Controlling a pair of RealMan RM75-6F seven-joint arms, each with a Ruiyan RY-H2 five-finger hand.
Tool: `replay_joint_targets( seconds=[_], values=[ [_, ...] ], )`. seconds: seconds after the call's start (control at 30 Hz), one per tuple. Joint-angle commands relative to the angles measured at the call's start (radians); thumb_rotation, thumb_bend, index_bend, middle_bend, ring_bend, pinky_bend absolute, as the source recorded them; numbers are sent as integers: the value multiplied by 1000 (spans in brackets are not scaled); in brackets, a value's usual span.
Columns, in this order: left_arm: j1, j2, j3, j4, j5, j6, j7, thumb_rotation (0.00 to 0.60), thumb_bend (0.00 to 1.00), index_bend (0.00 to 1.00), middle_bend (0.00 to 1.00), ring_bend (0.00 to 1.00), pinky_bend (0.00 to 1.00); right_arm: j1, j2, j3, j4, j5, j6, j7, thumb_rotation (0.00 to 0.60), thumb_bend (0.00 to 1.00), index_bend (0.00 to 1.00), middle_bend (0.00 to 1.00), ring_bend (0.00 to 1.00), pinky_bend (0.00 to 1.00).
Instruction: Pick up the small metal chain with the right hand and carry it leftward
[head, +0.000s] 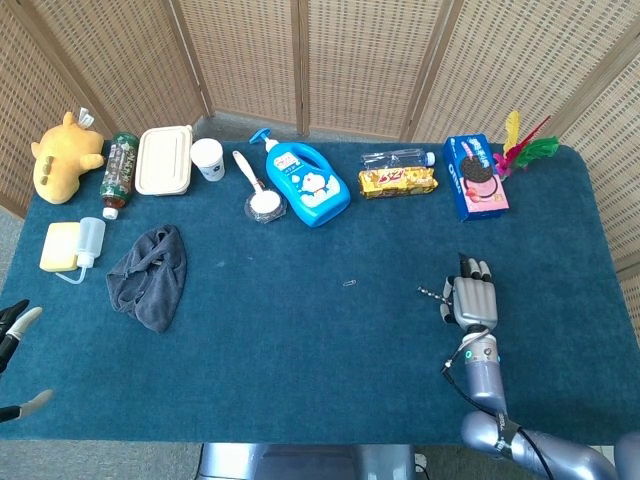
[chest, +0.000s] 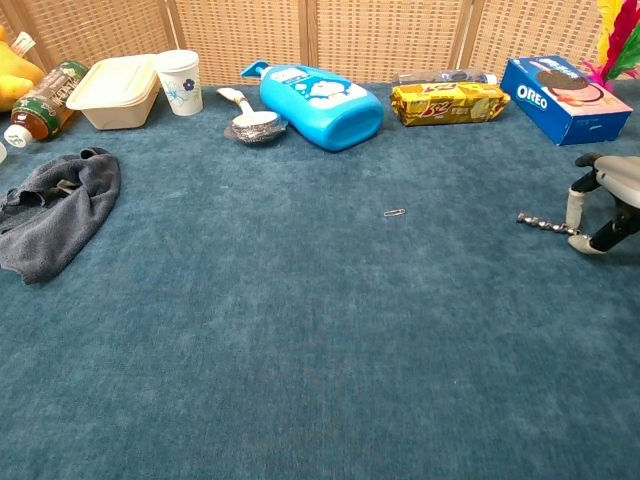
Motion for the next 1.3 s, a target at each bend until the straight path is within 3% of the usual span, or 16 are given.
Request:
replay_joint_targets(
  seconds=[0.03, 0.3, 1.3],
  values=[
    [0, 0, 2, -1, 5, 0, 0, 600, 201, 0, 0, 0, 70, 2, -5, -2, 5, -1, 2, -5, 600, 387, 557, 0, 0, 0],
    [-1, 1, 2, -1, 5, 0, -3, 600, 201, 0, 0, 0, 70, 3, -8, -8, 3, -13, 15, -16, 600, 472, 571, 0, 0, 0],
    [0, 9, 4, 4, 10, 6, -25, 600, 201, 0, 0, 0, 70, 15, 50, -23, -234, -143, 165, -157, 600, 510, 584, 0, 0, 0]
  ],
)
